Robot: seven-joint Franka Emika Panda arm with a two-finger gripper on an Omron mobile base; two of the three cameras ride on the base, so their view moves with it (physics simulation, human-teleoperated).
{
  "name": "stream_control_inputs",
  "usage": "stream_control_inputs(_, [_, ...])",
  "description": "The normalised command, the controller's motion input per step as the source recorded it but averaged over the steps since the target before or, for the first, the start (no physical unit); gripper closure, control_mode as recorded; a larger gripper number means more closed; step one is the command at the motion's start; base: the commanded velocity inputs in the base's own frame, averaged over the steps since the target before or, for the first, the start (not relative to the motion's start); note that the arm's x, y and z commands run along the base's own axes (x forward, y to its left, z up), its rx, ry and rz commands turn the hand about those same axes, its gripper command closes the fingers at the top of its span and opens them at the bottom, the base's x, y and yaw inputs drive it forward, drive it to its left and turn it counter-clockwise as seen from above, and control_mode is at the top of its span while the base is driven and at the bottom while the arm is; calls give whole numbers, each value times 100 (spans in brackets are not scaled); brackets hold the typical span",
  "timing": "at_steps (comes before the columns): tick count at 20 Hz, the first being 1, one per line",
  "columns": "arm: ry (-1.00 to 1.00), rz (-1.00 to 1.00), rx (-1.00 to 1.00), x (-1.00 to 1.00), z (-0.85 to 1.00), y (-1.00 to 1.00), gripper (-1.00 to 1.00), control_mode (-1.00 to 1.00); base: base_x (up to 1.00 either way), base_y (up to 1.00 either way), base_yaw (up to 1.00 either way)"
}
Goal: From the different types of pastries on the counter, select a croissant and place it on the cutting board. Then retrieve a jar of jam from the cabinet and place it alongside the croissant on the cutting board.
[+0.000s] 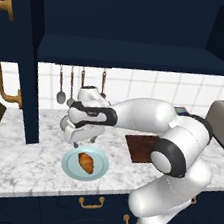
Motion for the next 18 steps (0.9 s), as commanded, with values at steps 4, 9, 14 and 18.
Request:
stream_control_inputs(4, [0,0,2,0,-43,0,-100,-100,0,0,0])
stream_control_inputs(9, [0,0,0,0,-42,0,-100,-100,0,0,0])
stream_control_inputs(14, [0,0,0,0,-32,0,-100,-100,0,0,0])
stream_control_inputs(18, [0,0,1,-1,-31,0,-100,-100,0,0,0])
